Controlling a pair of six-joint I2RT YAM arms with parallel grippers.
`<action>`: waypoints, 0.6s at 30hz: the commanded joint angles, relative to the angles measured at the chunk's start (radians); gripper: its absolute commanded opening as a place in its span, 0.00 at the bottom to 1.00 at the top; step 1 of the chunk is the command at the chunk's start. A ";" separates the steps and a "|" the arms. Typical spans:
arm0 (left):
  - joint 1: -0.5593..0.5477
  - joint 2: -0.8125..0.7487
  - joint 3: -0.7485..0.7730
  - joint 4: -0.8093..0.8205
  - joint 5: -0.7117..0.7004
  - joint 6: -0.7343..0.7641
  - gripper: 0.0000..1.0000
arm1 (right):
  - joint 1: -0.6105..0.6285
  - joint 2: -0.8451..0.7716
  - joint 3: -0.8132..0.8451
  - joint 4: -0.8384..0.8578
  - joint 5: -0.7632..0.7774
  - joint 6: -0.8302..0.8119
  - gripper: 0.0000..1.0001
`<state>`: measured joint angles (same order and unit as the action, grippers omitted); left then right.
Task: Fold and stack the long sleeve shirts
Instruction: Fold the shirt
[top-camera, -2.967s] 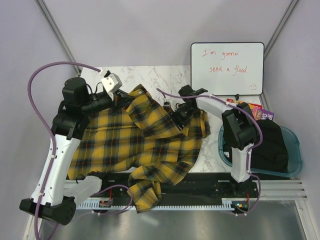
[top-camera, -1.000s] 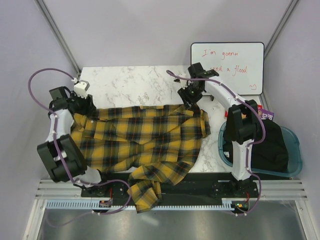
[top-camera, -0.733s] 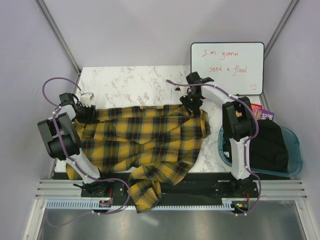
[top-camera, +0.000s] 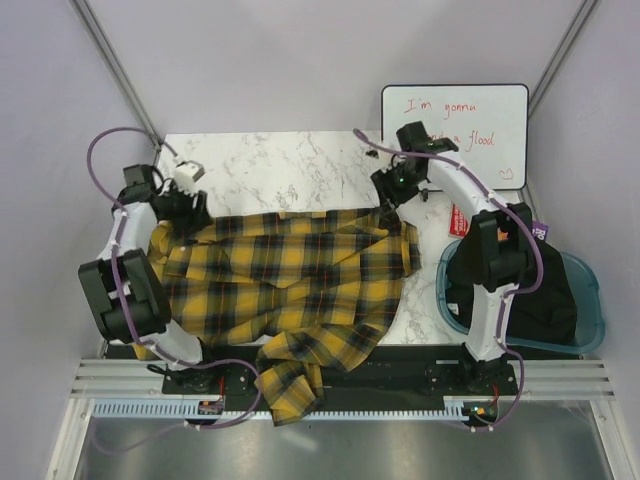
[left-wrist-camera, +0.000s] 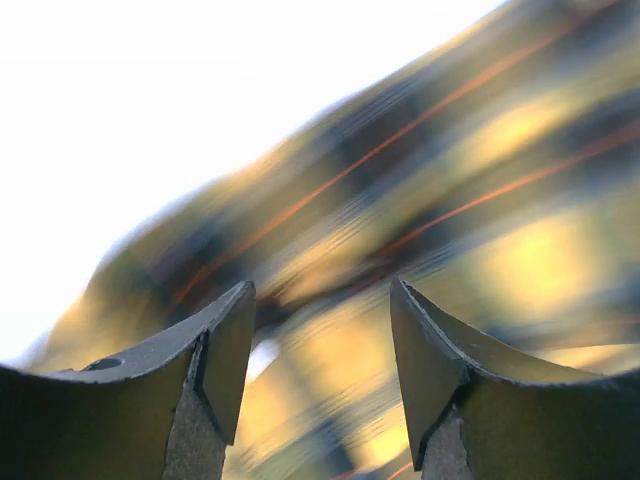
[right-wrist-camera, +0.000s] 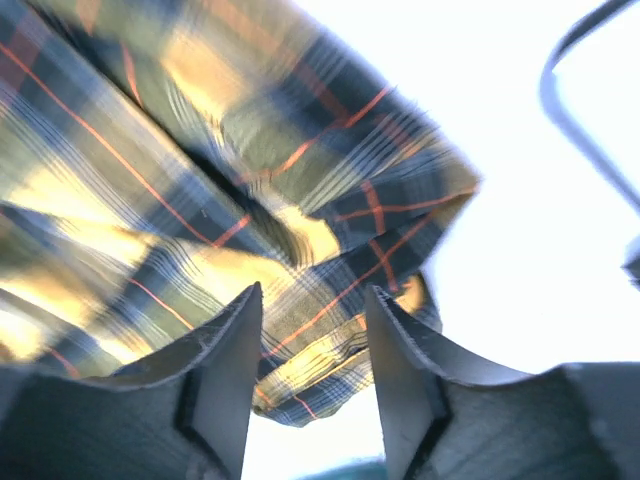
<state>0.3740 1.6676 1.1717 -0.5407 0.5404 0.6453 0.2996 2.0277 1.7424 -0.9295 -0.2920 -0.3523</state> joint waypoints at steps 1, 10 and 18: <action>-0.238 -0.196 0.011 0.001 0.369 0.025 0.64 | -0.103 -0.006 0.062 -0.008 -0.130 0.148 0.46; -0.898 -0.073 0.058 0.343 0.204 -0.121 0.58 | -0.183 0.026 -0.047 0.124 -0.099 0.231 0.37; -1.070 0.263 0.281 0.380 0.075 -0.065 0.59 | -0.185 0.095 -0.027 0.198 -0.128 0.259 0.39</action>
<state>-0.6590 1.8462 1.3689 -0.2211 0.6945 0.5617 0.1131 2.0968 1.6962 -0.8062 -0.3943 -0.1253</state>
